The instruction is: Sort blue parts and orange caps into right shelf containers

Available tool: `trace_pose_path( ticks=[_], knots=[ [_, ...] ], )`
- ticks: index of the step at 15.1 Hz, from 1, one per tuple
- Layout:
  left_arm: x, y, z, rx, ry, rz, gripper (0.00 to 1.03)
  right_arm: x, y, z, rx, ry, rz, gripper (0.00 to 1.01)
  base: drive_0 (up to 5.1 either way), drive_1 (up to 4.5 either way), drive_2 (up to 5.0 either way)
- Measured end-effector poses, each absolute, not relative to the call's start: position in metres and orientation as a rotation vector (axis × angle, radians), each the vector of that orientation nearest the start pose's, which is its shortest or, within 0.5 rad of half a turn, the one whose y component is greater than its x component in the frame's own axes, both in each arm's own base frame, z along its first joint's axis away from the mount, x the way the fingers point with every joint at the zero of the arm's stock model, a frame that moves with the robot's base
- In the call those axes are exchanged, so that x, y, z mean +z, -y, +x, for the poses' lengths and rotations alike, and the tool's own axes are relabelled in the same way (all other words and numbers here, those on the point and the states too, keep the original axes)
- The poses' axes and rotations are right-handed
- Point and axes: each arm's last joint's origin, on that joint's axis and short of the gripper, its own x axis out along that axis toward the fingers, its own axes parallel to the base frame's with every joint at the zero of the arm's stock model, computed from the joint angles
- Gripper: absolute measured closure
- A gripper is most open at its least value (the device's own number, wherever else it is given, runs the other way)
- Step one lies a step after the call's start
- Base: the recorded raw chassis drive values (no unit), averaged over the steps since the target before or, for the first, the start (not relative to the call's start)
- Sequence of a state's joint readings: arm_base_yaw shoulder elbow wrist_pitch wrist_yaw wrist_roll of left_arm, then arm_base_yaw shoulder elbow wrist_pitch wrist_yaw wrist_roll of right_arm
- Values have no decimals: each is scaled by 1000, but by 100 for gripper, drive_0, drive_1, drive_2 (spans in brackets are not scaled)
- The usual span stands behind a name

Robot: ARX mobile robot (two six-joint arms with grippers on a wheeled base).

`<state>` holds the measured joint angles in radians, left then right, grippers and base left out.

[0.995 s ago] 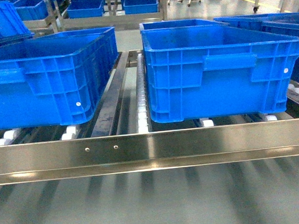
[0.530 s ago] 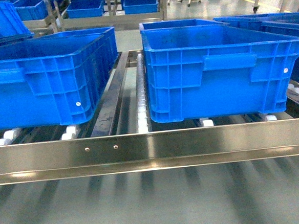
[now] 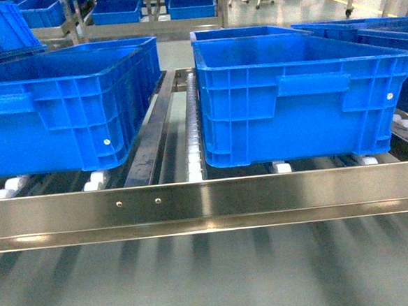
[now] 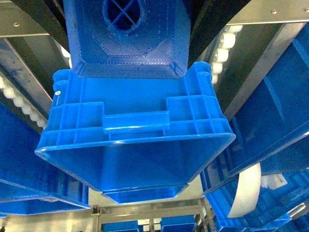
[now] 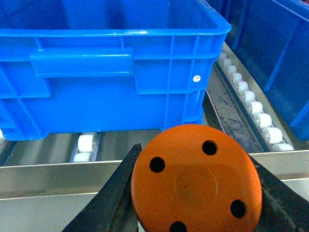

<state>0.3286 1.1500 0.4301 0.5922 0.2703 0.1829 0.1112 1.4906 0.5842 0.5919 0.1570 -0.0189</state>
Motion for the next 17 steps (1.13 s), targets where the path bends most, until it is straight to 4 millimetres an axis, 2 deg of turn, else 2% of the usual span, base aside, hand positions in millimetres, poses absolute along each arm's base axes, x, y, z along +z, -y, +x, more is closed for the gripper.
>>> trace_pose_path(
  ticks=[17],
  knots=[
    [216,-67,221,47,-127,145,59,181,-28,287,-42,-312,-61,57,0,0,0]
  ],
)
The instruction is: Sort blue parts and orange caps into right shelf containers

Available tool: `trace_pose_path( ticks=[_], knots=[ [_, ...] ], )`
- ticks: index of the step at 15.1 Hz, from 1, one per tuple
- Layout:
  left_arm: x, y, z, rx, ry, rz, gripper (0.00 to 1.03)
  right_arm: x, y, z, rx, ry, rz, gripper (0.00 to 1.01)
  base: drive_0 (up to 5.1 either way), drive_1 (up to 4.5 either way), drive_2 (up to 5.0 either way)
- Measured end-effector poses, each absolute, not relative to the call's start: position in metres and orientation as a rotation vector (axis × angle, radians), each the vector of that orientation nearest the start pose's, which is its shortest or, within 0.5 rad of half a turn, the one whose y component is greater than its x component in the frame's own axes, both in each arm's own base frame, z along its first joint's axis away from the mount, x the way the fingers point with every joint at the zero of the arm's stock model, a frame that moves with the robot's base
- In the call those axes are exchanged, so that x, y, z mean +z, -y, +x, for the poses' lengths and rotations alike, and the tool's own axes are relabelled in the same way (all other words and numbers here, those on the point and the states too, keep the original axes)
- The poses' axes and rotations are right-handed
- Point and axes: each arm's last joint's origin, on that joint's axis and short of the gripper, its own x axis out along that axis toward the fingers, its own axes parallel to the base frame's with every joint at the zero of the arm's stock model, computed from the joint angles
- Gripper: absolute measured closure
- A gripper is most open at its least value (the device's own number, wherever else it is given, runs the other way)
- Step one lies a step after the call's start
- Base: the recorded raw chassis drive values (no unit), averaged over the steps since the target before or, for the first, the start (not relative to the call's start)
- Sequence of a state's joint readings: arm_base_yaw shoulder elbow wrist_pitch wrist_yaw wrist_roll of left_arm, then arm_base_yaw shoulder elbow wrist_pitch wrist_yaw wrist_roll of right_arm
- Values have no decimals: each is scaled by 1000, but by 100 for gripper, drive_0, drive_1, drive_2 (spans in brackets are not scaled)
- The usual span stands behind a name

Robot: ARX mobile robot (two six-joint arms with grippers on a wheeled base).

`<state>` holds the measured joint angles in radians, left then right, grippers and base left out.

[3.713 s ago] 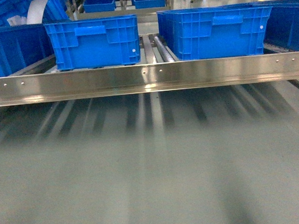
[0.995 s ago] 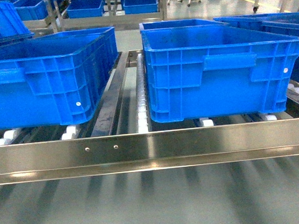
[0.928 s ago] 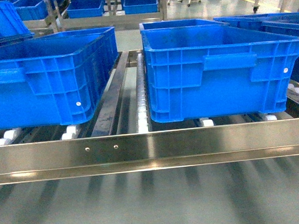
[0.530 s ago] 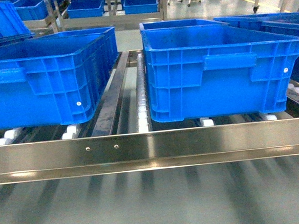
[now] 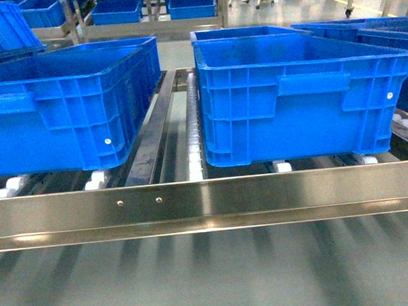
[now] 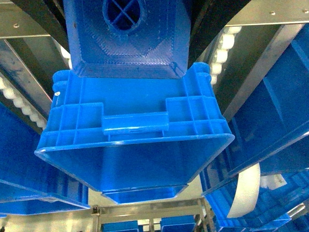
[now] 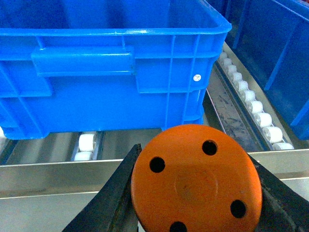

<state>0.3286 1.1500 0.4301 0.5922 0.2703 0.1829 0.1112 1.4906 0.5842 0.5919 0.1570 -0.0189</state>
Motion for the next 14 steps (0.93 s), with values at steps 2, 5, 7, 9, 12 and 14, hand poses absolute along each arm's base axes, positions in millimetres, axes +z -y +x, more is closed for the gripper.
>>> trace_pose_path(
  ticks=[2,5,7,9,12,14],
  knots=[
    [216,-67,221,47,-127,145,59,181,-28,287,-42,-312,-61,57,0,0,0],
    [216,-67,221,47,-127,145,59,181,-28,287,-42,-312,-61,57,0,0,0],
    [216,-67,221,47,-127,145,59,181,-28,287,-42,-312,-61,57,0,0,0],
    [216,-67,221,47,-127,145,59,181,-28,287,-42,-312,-61,57,0,0,0],
    [216,-67,221,47,-127,145,59,192,-30,287,44,-107,-168,57,0,0,0],
    [216,-67,221,47,-127,145,59,210,-31,295,46,-49,-183,57,0,0,0]
  ],
)
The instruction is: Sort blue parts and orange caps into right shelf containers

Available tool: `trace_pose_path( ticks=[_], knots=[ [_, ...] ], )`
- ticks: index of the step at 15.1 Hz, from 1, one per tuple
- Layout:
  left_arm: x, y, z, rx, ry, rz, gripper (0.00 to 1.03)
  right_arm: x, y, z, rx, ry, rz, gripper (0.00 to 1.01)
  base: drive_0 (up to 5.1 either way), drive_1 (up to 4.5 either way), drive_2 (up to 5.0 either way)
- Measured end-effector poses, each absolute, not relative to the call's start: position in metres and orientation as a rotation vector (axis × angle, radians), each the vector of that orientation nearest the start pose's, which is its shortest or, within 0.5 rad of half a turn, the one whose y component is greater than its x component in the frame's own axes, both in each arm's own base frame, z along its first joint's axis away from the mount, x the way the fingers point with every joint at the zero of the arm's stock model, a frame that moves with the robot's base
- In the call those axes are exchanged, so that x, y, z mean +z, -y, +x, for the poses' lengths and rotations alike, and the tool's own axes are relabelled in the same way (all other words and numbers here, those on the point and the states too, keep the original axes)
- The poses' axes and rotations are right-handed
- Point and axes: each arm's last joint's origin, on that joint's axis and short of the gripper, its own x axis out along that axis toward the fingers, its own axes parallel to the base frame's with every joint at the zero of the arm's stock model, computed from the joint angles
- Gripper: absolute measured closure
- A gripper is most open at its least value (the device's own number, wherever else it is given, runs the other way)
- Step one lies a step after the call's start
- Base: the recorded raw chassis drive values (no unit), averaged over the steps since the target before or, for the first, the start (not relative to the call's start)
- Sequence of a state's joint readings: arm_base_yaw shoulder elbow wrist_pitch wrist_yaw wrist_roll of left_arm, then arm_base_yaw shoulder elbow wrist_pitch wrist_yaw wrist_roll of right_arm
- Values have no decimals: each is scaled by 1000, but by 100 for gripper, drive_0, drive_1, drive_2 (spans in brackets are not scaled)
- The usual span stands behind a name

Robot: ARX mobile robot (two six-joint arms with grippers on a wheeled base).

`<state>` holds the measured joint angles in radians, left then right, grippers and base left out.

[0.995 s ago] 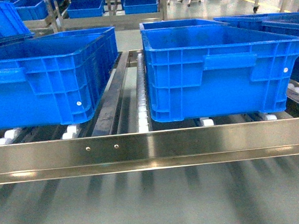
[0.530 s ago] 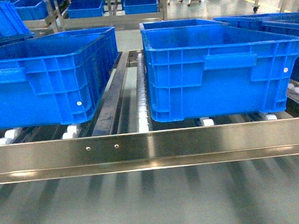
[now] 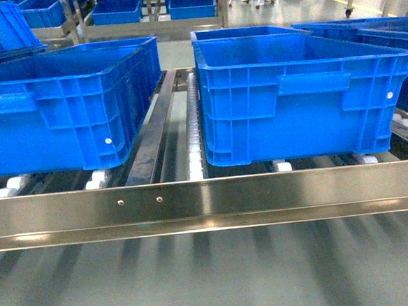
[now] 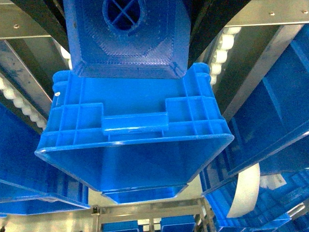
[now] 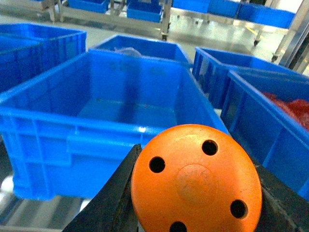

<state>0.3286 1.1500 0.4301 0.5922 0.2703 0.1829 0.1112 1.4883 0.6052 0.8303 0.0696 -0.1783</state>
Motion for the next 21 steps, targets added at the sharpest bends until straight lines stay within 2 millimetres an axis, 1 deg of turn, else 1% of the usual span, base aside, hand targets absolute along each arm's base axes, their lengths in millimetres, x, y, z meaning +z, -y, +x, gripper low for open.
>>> trace_pose_path(
  ticks=[1,2,3,4,5,6,7,8,9,10,11,12,13,14,15,16,17,18,19,20,21],
  knots=[
    [216,-67,221,47,-127,145,59,225,-32,309,41,10,-177,57,0,0,0],
    [216,-67,221,47,-127,145,59,239,-34,329,33,72,-171,57,0,0,0],
    [216,-67,221,47,-127,145,59,249,-35,353,26,96,-160,57,0,0,0],
    [216,-67,221,47,-127,145,59,252,-36,382,18,74,-161,56,0,0,0],
    [216,-67,221,47,-127,145,59,246,-35,413,27,-8,-140,42,0,0,0],
    [216,-67,221,47,-127,145,59,238,-33,433,-8,-41,-83,28,0,0,0],
    [216,-67,221,47,-127,145,59,235,-31,427,-13,-19,-38,15,0,0,0],
    [215,-67,221,60,-146,144,59,242,-30,406,-2,38,-22,2,0,0,0],
    [216,-63,223,163,-222,146,59,255,-31,381,23,99,-12,3,0,0,0],
    [227,-63,232,207,-206,153,59,258,-37,358,46,127,-27,3,0,0,0],
    [232,-63,237,205,-194,154,59,256,-39,353,51,125,-34,3,0,0,0],
    [246,-64,249,199,-137,164,59,248,-42,342,60,98,-49,3,0,0,0],
    [262,-64,264,187,-82,173,59,232,-44,335,71,42,-69,3,0,0,0],
    [273,-63,279,164,-44,177,59,220,-44,331,62,-2,-74,3,0,0,0],
    [279,-60,295,128,-12,184,59,218,-45,329,60,-7,-76,3,0,0,0],
    [286,-55,319,89,16,195,59,222,-46,327,57,7,-75,3,0,0,0],
    [291,-52,338,60,20,195,59,224,-50,325,61,22,-75,3,0,0,0],
    [295,-49,370,15,-4,180,59,224,-54,324,72,15,-75,3,0,0,0],
    [294,-49,407,-3,-53,158,56,224,-59,322,87,13,-77,3,0,0,0],
    [290,-52,433,16,-68,158,44,224,-59,322,87,17,-77,3,0,0,0],
    [287,-54,442,27,-44,160,31,224,-59,322,85,20,-77,3,0,0,0]
  ],
)
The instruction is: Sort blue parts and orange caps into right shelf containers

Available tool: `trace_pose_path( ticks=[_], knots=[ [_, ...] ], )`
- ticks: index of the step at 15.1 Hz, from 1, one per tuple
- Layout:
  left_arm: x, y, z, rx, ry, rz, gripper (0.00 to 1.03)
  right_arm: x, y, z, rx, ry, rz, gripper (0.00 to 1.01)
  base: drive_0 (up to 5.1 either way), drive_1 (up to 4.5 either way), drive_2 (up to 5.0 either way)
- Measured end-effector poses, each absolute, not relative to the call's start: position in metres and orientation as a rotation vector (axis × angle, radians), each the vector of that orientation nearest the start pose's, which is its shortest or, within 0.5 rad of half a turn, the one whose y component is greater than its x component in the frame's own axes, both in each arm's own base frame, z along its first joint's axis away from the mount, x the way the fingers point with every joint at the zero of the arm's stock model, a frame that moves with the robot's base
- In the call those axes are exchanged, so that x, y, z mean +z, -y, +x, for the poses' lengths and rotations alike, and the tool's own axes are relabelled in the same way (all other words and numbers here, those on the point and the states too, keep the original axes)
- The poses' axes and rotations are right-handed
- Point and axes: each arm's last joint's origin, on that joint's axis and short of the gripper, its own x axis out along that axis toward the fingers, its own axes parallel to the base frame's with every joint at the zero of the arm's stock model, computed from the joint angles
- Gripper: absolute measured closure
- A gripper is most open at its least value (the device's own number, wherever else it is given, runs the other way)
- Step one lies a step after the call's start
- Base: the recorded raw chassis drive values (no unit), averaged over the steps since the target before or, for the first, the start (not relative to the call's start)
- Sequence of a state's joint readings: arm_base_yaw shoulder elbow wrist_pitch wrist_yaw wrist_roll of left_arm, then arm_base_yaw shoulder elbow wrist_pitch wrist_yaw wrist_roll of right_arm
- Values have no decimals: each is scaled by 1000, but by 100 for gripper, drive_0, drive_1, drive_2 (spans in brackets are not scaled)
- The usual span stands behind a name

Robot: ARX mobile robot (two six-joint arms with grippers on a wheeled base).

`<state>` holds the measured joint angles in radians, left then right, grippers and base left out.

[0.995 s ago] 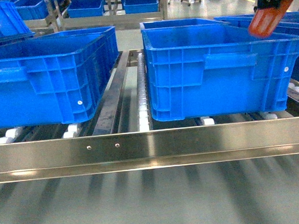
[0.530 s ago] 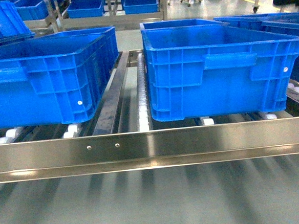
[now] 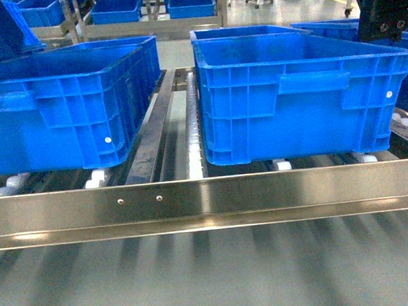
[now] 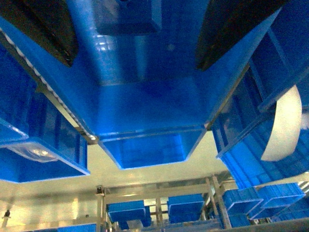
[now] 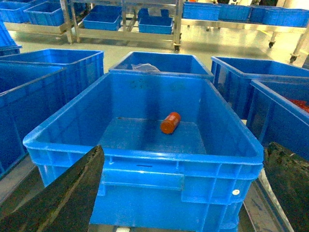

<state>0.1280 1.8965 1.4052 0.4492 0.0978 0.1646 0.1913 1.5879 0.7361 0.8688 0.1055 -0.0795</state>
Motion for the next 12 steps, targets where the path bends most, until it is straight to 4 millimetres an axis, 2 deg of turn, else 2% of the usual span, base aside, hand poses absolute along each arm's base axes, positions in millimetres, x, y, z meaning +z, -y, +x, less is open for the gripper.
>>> trace_pose_path(
  ticks=[1,2,3,4,6,8,9,11,12],
  knots=[
    [281,-53,427,0,-50,138,18,222,-58,321,79,12,-77,3,0,0,0],
    [296,-48,388,-20,51,144,3,217,-58,319,78,-5,-72,3,0,0,0],
    [313,-44,347,1,124,130,10,211,-59,317,112,7,-55,3,0,0,0],
    [303,-37,312,0,138,76,24,202,-59,315,50,21,-34,11,0,0,0],
    [266,-29,289,-2,70,35,42,184,-50,292,19,-28,-27,30,0,0,0],
    [221,-24,270,5,-60,9,61,183,-37,269,-3,-11,-17,48,0,0,0],
    [214,-20,255,1,-53,2,74,186,-30,256,-14,13,-12,61,0,0,0],
    [224,-16,237,-2,35,9,92,181,-25,238,-2,-1,-14,79,0,0,0],
    [221,-14,229,-5,41,10,101,176,-23,230,2,-14,-16,89,0,0,0]
  ],
)
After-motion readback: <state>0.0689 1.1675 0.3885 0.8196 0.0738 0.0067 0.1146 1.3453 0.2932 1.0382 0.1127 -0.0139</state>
